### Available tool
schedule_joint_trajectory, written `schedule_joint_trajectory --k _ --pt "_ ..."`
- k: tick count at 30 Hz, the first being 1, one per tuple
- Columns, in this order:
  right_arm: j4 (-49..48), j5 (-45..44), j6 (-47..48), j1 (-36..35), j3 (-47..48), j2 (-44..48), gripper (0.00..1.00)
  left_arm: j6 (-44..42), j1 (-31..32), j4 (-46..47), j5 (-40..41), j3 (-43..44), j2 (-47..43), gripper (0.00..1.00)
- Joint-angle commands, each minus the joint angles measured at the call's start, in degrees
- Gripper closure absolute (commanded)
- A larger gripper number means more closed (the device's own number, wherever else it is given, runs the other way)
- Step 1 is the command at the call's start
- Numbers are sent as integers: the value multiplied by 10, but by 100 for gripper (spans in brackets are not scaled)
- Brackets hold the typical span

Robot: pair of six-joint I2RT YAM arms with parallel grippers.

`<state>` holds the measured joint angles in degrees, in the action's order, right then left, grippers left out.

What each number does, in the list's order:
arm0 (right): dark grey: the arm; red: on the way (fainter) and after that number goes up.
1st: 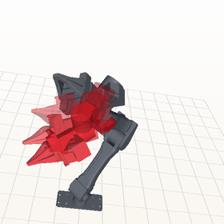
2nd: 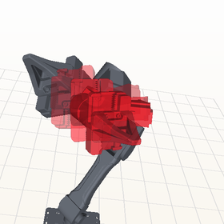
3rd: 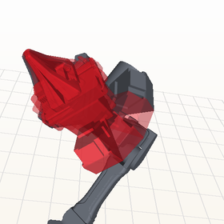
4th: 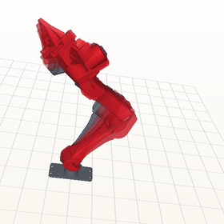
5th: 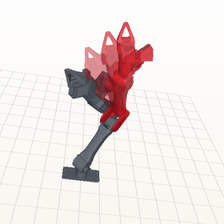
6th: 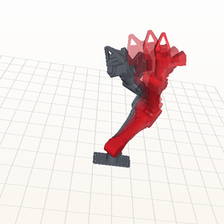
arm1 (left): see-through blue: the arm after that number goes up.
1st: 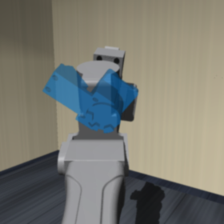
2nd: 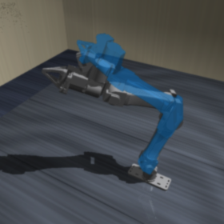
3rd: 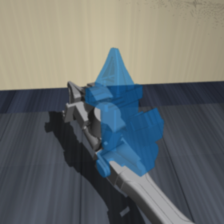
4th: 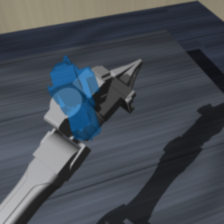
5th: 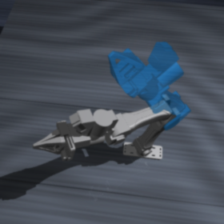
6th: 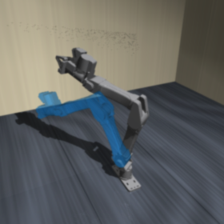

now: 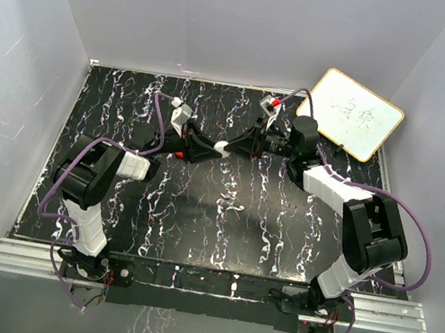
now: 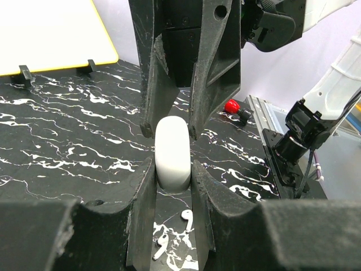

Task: Insert the wireless bluetooth earbuds into the charging case
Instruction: Open the charging case.

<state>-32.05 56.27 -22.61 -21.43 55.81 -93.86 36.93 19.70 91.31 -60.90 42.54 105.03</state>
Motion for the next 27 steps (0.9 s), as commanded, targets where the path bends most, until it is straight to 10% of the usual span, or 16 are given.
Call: schedule_joint_trajectory --k 1,11,27 --pt "-37 7 3 -2 16 -1 72 -2 4 112 -19 17 -31 100" --pt "-94 46 -57 -1 18 -11 93 0 3 112 -56 36 -32 100" --pt "-100 34 -113 5 42 -34 81 3 8 112 -71 55 -66 100"
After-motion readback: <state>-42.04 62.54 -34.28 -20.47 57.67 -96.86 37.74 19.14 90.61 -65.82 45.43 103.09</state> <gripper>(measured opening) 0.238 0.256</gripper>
